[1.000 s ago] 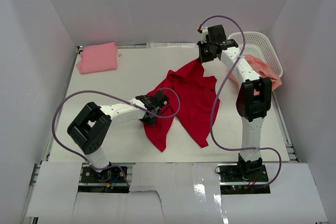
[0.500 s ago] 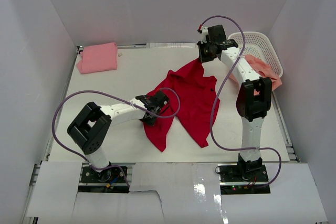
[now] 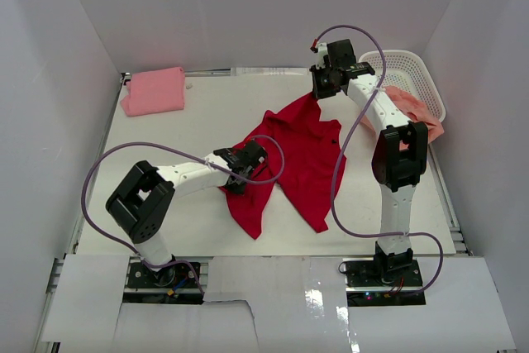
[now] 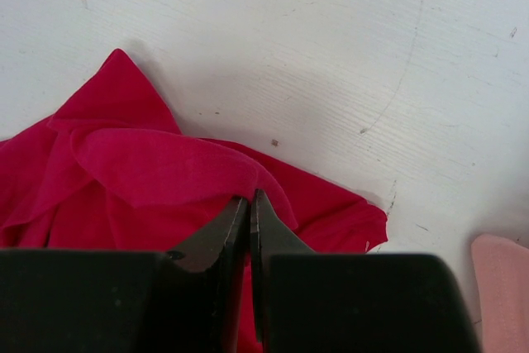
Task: Fold and stack the t-shirts
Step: Flatten out the tshirt
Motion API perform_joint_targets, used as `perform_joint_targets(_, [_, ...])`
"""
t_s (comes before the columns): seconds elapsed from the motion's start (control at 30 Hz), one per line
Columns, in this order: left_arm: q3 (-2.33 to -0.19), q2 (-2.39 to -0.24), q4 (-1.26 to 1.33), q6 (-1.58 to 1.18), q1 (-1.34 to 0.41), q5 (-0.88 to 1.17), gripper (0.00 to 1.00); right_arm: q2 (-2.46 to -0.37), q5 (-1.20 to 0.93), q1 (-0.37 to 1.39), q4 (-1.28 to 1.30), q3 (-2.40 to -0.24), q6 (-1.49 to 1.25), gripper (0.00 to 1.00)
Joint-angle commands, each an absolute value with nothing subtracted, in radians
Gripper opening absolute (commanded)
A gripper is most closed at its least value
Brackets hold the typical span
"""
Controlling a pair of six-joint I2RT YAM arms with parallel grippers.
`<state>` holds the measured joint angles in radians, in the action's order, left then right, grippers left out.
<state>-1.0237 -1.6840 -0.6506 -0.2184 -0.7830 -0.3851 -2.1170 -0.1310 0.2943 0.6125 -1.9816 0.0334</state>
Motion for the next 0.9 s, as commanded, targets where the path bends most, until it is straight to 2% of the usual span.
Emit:
perform_joint_targets(0.0, [-1.061, -1.684, -0.632, -0.224, -0.787, -0.394, 0.24, -2.103, -0.140, 0.287, 0.603, -1.982, 0.035, 0.08])
perform_joint_targets(0.1, [-1.068, -1.704, -0.635, -0.224, -0.785, -0.382, 0.15, -2.103, -0.138, 0.287, 0.603, -1.980, 0.037, 0.08])
perform_joint_targets(0.13, [-1.069, -1.710, -0.634, -0.227, -0.785, -0.371, 0.10, -2.102, -0.138, 0.287, 0.604, -1.982, 0.037, 0.08])
perform_joint_targets(0.17, [-1.069, -1.713, -0.637, -0.229, -0.782, -0.364, 0.00, -2.100, -0.138, 0.287, 0.604, -1.980, 0.037, 0.08])
perform_joint_targets(0.43, [-1.086, -1.665, -0.647, -0.262, -0.678, -0.269, 0.00, -2.091, -0.112, 0.275, 0.612, -1.999, 0.017, 0.08])
perform_joint_targets(0.6, [-1.086, -1.528, -0.600, -0.316, -0.408, -0.032, 0.00, -2.046, -0.083, 0.267, 0.675, -2.095, 0.009, 0.08])
perform_joint_targets(0.7, [-1.115, -1.477, -0.577, -0.337, -0.338, -0.047, 0.00, -1.964, -0.084, 0.267, 0.673, -2.088, 0.008, 0.08])
perform_joint_targets(0.87, [-1.215, -1.428, -0.554, -0.357, -0.325, -0.078, 0.00, -1.760, -0.164, 0.273, 0.601, -1.935, -0.083, 0.08])
